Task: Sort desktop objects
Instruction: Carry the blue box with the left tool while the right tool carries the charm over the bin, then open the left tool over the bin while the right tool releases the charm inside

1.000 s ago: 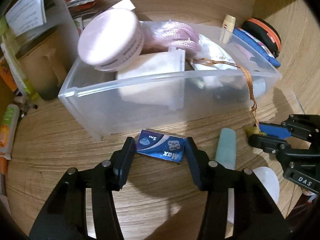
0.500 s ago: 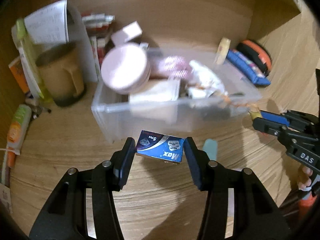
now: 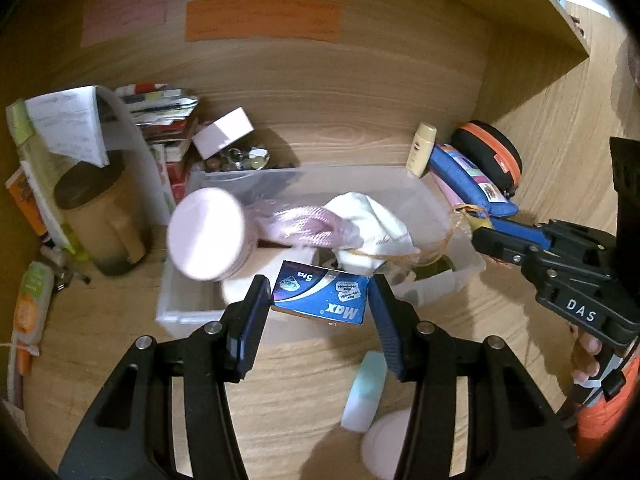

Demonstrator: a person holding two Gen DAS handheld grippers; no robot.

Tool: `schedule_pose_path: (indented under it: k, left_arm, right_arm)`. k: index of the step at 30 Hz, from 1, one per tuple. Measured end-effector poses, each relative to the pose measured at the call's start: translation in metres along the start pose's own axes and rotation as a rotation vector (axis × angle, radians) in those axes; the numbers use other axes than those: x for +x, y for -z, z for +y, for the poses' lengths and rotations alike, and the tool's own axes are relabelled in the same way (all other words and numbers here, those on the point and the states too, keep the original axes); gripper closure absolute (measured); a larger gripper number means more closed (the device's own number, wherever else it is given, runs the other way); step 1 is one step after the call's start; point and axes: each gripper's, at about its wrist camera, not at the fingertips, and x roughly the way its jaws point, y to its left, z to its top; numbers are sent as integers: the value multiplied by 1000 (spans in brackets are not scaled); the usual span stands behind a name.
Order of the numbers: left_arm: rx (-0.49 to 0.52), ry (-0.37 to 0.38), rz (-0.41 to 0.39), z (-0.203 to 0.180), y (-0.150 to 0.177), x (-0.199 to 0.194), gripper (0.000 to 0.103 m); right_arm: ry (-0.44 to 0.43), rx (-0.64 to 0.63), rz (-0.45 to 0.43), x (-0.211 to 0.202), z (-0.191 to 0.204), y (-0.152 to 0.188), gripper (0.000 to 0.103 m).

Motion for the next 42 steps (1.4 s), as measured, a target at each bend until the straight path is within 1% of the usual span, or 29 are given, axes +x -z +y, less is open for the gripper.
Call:
schedule_pose_path:
  k: [11,17,20,25,27,29,33,35,36,37,38,40,42]
  left_arm:
    - [18,15,42,-5,-15,40,53]
    - [70,-15,30,-12,-15,44,53]
    - [90,-45,27,-14,-15,46,52]
    - [88,-40,38,-11,-14,44,49]
    - [91,-41,43,-11,-14,44,49]
    - [90,-44,41,-11,-12,41,49]
    - [91,-61,17,-11,-9,30,49]
    - [90,-62,7,-10,-8,23,48]
    - [90,-67,0,-10,-7,19,45]
    - [90,-74,-9,-9,-7,15,42]
    - [90,-78,-16,-9,-6,12,42]
    - [92,-87,-29,-8,-4,3,42]
    - [96,-90,-36,-6,-3,-3,42]
  right_arm:
    - [-17,-2,58,30,-8,0,85]
    - [-36,9,98,43,-10,3,85]
    - [-33,6,124,49,-9,4,85]
    - [-29,3,120,43,-8,4,85]
    - [-26,2,120,40,-8,4,82]
    - [-19,0,114,36,-8,4,76]
    - [-13,-2,101,26,-5,6,72]
    - [-12,-8,95,20,-1,7,69]
    - [-11,-11,92,17,1,7,68]
    - [-9,-14,89,13,3,8,64]
    - [-10,-18,85,10,5,9,58]
    - [-23,-21,78,3,9,11,52]
    - [-29,-24,71,-4,14,14,49]
